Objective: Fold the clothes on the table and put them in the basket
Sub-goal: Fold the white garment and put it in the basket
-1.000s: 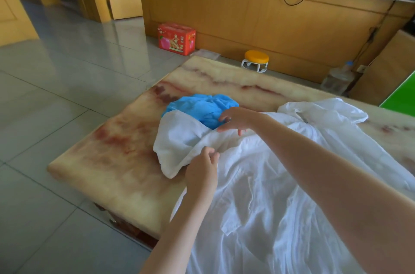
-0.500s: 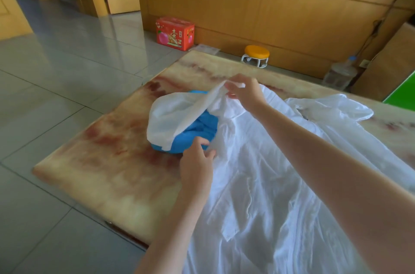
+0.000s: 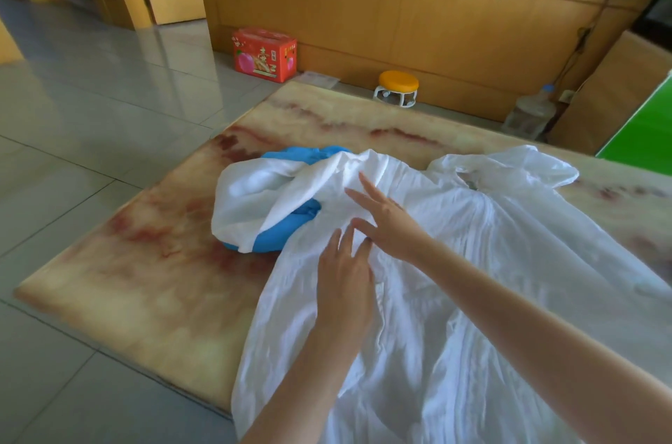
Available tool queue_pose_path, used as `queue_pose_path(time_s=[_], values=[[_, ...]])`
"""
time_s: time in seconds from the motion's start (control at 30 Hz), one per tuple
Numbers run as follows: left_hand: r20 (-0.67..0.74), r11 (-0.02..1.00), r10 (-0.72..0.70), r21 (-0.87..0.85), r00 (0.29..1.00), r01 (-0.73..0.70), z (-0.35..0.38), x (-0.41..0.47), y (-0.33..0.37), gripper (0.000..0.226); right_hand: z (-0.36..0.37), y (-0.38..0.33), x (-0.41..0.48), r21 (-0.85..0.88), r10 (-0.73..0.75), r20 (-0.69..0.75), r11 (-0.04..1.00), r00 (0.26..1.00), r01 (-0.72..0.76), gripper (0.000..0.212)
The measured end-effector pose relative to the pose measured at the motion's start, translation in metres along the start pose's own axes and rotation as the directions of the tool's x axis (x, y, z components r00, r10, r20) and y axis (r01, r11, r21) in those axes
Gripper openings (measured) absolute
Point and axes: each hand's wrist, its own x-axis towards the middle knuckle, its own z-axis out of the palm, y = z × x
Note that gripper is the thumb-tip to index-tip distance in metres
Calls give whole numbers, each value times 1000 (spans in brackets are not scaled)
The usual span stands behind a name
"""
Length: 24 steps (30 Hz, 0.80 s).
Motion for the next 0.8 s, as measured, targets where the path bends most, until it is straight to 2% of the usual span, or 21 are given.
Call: queue_pose_path(time_s=[0.07, 0.13, 0.27, 0.3, 0.37, 0.4, 0.47, 0.5, 0.57, 0.6, 0.63, 0.7, 0.8], values=[[115, 998, -53, 40, 992, 49, 10, 0, -2, 55, 4, 7, -9, 52, 57, 60, 997, 997, -60, 56], [154, 996, -82, 59, 985, 74, 14, 1, -9, 58, 6, 13, -8, 88, 78, 47, 993, 996, -81, 58], [153, 986, -76, 161, 985, 51, 14, 2, -21, 64, 7, 15, 6, 99, 5, 17, 995, 1000, -7, 49], [142, 986, -90, 153, 986, 68, 14, 3, -25, 66, 10, 15, 9, 33, -31, 81, 999, 996, 28, 48], [129, 980, -113, 177, 985, 90, 17, 4, -30, 64, 22, 13, 15, -148, -6, 242, 988, 970, 43, 52], [113, 980, -117, 176, 987, 96, 16, 4, -31, 64, 29, 14, 17, -168, 10, 295, 985, 955, 41, 53], [130, 985, -112, 146, 985, 93, 12, 8, -31, 63, 36, 14, 21, -58, 31, 317, 998, 948, -13, 49], [158, 989, -97, 123, 983, 78, 11, 13, -30, 62, 35, 14, 21, 19, 10, 285, 1000, 958, -16, 48], [166, 995, -61, 90, 984, 46, 5, 20, -33, 57, 26, 16, 17, 292, 19, 179, 954, 984, -72, 45], [161, 994, -40, 103, 986, 24, 4, 23, -31, 56, 17, 22, 10, 423, 70, 113, 899, 991, -112, 44], [171, 995, -23, 104, 985, 5, 2, 24, -29, 56, 7, 30, 2, 472, 136, 45, 870, 990, -141, 43], [237, 999, -10, 44, 972, -1, 1, 23, -21, 58, -8, 56, -17, 368, 221, -39, 910, 975, -192, 43], [341, 998, -5, 57, 940, -15, 5, 26, -8, 60, -19, 103, -47, 120, 323, -34, 941, 946, -317, 45]])
